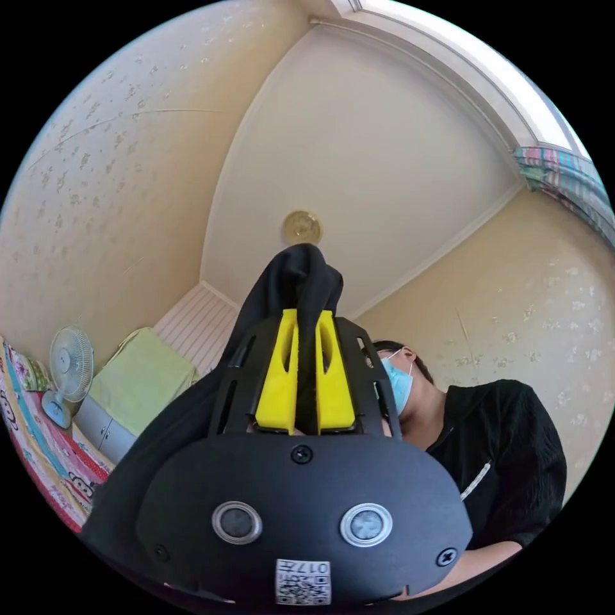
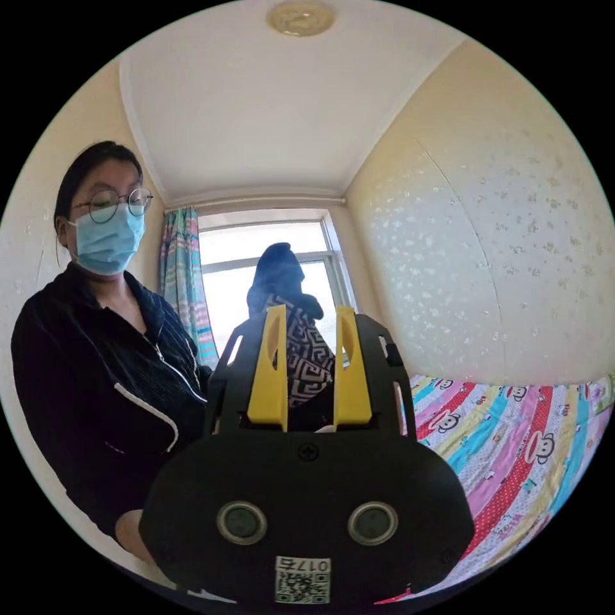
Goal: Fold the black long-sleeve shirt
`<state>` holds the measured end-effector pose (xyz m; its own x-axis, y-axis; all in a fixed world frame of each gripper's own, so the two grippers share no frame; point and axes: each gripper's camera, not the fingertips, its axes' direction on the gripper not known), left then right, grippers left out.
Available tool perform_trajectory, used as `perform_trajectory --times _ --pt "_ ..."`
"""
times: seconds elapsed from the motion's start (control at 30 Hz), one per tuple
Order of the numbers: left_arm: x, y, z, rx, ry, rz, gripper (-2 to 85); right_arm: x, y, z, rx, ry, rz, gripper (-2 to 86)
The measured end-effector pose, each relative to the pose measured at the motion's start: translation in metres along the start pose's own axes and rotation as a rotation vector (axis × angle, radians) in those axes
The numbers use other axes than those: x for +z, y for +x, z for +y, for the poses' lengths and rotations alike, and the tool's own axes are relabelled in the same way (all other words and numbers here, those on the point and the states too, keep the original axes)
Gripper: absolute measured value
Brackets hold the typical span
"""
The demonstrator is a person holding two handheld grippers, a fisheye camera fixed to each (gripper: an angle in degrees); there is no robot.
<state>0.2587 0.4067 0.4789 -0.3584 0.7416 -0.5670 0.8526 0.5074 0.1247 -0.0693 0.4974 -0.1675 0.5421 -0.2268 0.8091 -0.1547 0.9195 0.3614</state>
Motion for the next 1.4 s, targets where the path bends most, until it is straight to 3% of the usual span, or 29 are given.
perform_trajectory --times 0.13,0.27,0.37,0.5,0.6,0.8,1.0,1.17,1.3,1.4 --pt "0.026 0.005 -0.053 0.096 -0.022 -0.010 4.4 0.024 0.022 0.031 0.082 0.025 -0.023 21.9" --pt "0.049 0.012 -0.089 0.153 -0.007 0.082 4.4 0.058 0.048 0.063 0.249 0.057 -0.074 23.2" --pt "0.053 0.017 -0.100 0.170 0.034 0.108 4.5 0.078 0.048 0.076 0.312 0.172 -0.152 21.3" --pt "0.043 0.016 -0.103 0.134 0.038 0.075 4.6 0.082 0.025 0.056 0.199 0.234 -0.175 12.5" --pt "0.015 0.021 -0.102 0.100 0.072 0.010 4.5 0.056 0.020 0.047 0.150 0.315 -0.196 5.0" --pt "-0.050 0.048 -0.095 0.058 0.062 -0.187 4.6 0.007 0.020 0.033 0.176 0.345 -0.164 2.6" --pt "-0.084 0.059 -0.073 -0.128 -0.137 -0.291 6.1 -0.010 0.004 0.007 0.182 0.431 -0.158 1.9" --pt "-0.118 0.092 -0.043 -0.257 -0.265 -0.519 8.6 -0.010 -0.011 -0.015 0.151 0.465 -0.122 1.7" --pt "-0.168 0.136 -0.030 -0.295 -0.128 -0.612 8.4 -0.014 -0.010 -0.031 0.188 0.558 -0.168 1.6" --pt "-0.199 0.181 -0.022 -0.278 0.067 -0.596 11.1 -0.005 -0.018 -0.052 0.159 0.438 -0.120 1.4"
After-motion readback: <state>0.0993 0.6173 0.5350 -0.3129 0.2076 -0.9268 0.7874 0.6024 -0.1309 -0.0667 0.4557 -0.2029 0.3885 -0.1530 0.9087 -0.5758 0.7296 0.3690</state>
